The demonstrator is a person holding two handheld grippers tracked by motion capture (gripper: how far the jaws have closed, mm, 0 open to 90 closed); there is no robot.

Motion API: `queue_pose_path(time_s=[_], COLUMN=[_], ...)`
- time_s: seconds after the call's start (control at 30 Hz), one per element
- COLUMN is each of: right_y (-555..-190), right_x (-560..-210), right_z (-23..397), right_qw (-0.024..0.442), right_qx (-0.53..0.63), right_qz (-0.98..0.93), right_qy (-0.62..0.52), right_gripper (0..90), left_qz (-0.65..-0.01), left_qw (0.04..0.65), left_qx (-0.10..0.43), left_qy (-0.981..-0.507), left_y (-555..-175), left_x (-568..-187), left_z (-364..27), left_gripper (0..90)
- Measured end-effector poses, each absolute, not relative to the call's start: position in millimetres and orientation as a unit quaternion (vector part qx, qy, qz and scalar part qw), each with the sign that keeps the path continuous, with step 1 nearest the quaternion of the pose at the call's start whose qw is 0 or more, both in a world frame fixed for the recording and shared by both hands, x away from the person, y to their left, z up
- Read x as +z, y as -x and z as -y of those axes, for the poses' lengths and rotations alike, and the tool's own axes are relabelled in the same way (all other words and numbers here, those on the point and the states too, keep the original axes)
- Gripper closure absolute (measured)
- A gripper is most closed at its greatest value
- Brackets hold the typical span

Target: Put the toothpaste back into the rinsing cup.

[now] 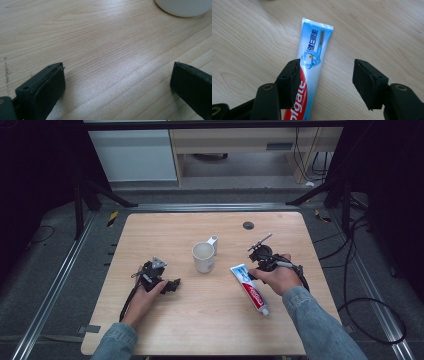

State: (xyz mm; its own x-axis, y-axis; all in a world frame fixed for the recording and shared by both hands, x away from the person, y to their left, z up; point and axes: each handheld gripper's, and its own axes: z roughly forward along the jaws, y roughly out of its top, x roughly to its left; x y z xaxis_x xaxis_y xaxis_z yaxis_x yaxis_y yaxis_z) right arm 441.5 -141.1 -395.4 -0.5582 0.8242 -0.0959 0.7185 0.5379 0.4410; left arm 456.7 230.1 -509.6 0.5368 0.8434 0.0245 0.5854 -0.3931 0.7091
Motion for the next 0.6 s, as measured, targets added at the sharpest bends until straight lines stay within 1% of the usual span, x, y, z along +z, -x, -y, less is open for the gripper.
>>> queue_pose_path(time_s=[0.6], right_y=[-450], right_x=[-409], right_z=[128], right_qw=[0.116], right_qx=[0.158], right_qz=[-0.87], right_qy=[-0.453], right_gripper=[41.1], left_qz=[-0.441], left_qw=[0.331], left_qx=[0.194], left_qy=[-0.811], left_y=[-457], left_x=[-510], left_z=[-230], left_gripper=[0.0])
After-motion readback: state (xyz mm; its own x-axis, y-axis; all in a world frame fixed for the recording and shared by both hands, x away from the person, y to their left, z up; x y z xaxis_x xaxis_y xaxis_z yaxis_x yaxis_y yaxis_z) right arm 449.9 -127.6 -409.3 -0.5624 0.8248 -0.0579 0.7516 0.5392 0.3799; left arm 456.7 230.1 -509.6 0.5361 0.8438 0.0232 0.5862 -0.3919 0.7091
